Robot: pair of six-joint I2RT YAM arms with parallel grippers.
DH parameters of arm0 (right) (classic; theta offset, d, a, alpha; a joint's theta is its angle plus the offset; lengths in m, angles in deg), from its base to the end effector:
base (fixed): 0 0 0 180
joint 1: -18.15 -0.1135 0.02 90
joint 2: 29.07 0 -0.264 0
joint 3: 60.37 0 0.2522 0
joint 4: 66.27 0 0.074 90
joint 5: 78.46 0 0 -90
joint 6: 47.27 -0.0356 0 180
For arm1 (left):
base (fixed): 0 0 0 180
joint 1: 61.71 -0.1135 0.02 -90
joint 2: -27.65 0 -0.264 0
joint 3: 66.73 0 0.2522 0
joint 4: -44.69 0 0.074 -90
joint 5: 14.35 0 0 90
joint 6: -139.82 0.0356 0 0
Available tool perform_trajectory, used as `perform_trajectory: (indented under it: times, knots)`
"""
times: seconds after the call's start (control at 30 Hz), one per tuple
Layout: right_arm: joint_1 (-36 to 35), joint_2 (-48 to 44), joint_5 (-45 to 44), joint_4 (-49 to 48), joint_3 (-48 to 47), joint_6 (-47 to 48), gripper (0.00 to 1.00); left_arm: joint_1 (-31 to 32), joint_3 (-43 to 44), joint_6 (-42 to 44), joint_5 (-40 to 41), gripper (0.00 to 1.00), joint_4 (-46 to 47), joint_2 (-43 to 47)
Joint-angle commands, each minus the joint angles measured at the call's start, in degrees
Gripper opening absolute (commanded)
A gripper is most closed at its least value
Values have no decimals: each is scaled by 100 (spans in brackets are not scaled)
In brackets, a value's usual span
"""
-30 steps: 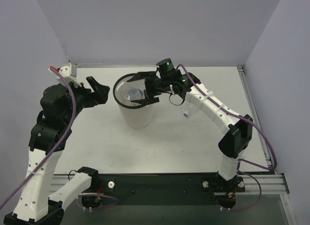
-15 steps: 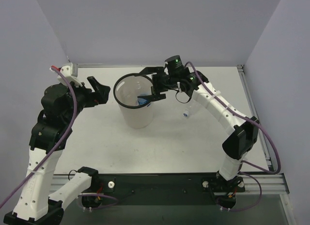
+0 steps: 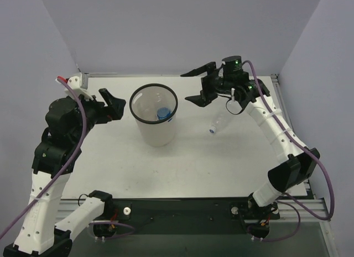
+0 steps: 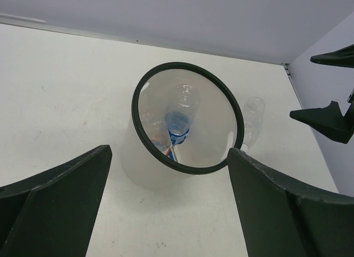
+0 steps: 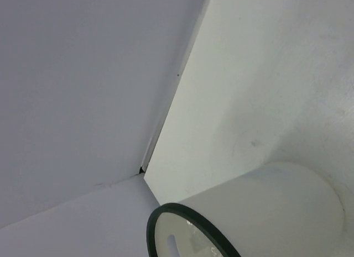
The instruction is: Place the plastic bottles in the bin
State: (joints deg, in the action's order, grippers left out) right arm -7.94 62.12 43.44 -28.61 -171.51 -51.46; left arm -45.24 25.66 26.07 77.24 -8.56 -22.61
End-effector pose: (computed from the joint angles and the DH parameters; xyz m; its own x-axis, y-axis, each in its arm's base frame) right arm 0.3167 0.1760 0.4318 -0.8033 0.5494 0.2299 0.3328 0.0939 0.9383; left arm 0.1401 -0.0404 0.4645 -0.2729 -0.3391 -0.9003 0.1610 0.9065 -0.3903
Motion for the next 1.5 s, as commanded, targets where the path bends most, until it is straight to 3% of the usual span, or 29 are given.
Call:
perform_trajectory:
  times: [0.0, 0.13, 0.37, 0.67, 1.47]
  knots:
    - [305, -173, -131, 237, 158, 1330, 79, 32, 144, -51, -44, 97, 73, 104]
    - [525, -243, -464, 465, 351, 2429, 78, 41, 144, -60, -35, 97, 55, 130]
    - [824, -32, -2239, 1609, 325, 4425, 77, 49, 135, -69, -27, 97, -33, 174]
    - [1219, 661, -3416, 1688, 133, 5050, 74, 76, 65, -148, -62, 97, -130, 174]
    - [1932, 3369, -3788, 1688, -2030, 5710, 75, 269, 117, -200, 149, 97, -147, -300]
